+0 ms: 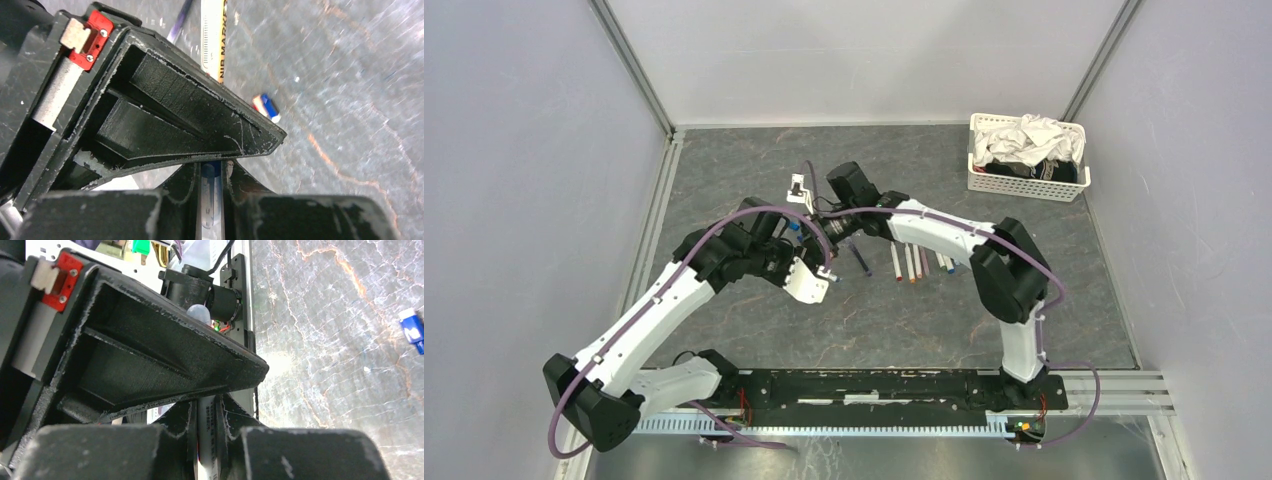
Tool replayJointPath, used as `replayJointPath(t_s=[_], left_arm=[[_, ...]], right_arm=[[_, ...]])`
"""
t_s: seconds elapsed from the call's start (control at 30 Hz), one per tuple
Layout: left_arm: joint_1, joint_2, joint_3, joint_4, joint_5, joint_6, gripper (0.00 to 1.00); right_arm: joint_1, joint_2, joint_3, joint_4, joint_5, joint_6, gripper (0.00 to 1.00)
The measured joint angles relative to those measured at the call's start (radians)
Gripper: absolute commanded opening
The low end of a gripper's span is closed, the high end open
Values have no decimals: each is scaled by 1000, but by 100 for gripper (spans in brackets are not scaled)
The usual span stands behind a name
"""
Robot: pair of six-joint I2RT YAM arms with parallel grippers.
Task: Open the pen caps
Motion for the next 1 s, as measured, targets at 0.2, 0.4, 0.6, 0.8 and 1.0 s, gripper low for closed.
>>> replayJointPath(t_s=[0.2, 0.4, 0.6, 0.8, 1.0], left_arm=[[32, 10, -18, 61, -170, 8, 2], [98, 75, -23, 117, -209, 79, 2], [423, 214, 39, -62, 674, 442, 2], [283, 122, 15, 47, 537, 444, 2], [244, 104, -43, 132, 494, 445, 2]], right_arm=[[-17, 202, 333, -253, -41, -105, 0], [-41, 284, 443, -385, -30, -211, 0], [-28, -312, -404, 285, 394, -148, 0], [-45, -393, -486, 326, 387, -177, 0], [-50, -408, -546, 372, 399, -180, 0]])
